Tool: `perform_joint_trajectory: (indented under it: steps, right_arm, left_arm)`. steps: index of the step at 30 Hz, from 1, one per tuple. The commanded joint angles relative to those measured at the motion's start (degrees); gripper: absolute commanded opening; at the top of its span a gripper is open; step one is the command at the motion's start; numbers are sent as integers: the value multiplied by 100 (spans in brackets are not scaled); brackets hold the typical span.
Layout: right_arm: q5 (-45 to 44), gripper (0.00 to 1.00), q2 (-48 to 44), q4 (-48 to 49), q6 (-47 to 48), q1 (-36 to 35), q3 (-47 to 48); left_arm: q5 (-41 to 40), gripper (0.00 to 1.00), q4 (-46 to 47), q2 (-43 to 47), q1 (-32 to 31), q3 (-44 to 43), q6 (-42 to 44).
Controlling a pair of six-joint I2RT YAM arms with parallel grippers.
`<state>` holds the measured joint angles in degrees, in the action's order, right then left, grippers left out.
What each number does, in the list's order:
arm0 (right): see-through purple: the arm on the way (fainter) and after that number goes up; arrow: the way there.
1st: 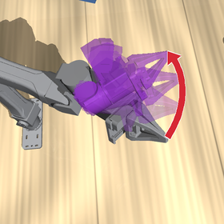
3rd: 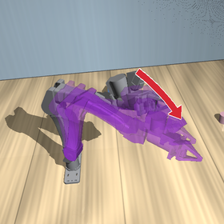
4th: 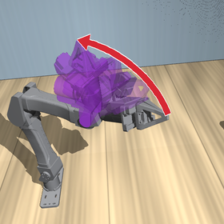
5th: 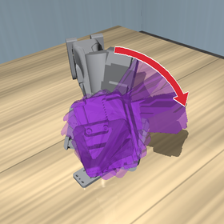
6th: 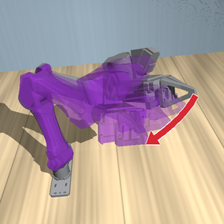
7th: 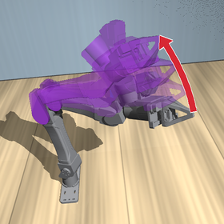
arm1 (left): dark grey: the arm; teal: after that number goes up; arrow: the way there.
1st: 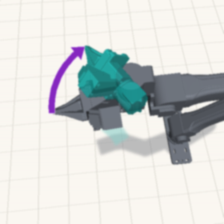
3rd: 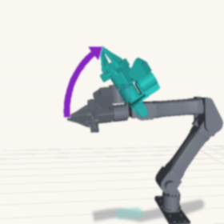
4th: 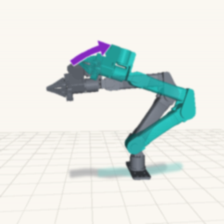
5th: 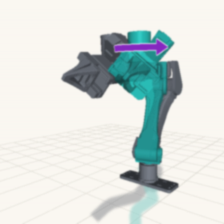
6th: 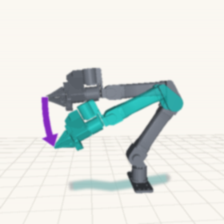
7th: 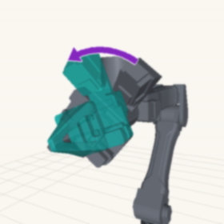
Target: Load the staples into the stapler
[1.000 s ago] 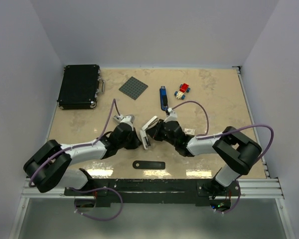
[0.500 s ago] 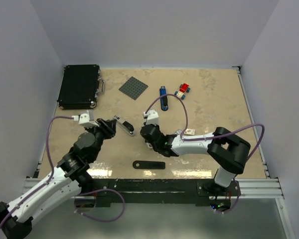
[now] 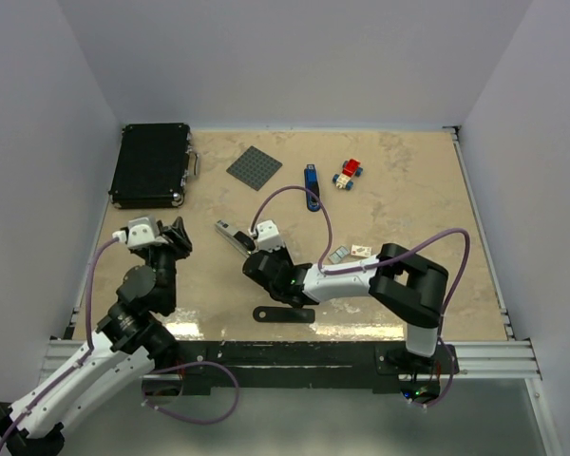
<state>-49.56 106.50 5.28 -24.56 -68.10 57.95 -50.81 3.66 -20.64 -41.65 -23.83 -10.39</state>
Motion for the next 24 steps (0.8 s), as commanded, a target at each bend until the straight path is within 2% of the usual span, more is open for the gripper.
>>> perform_joint_trajectory:
  steps: [1,10,15,16,22,24]
  right_arm:
    - [-98,19,-41,-510,-128,-169,58]
    - [60,39,-384,-1072,-357,-248,225]
    - [175,47,-665,-1467,-489,-239,330]
    - [218,51,-718,-1512,-497,-248,365]
    - [973,64,-1227,-1828,-612,-248,331]
    - [1219,66,-1481,-1951,-699,-222,278]
  left_arm:
    - [-193,52,398,-123,25,28,520]
    - [9,52,407,-168,192,-7,486]
    - [88,52,390,-168,245,-25,442]
    - [115,52,390,-177,254,-33,433]
    - [141,53,363,-177,306,-51,424]
    - [159,53,346,-186,324,-60,433]
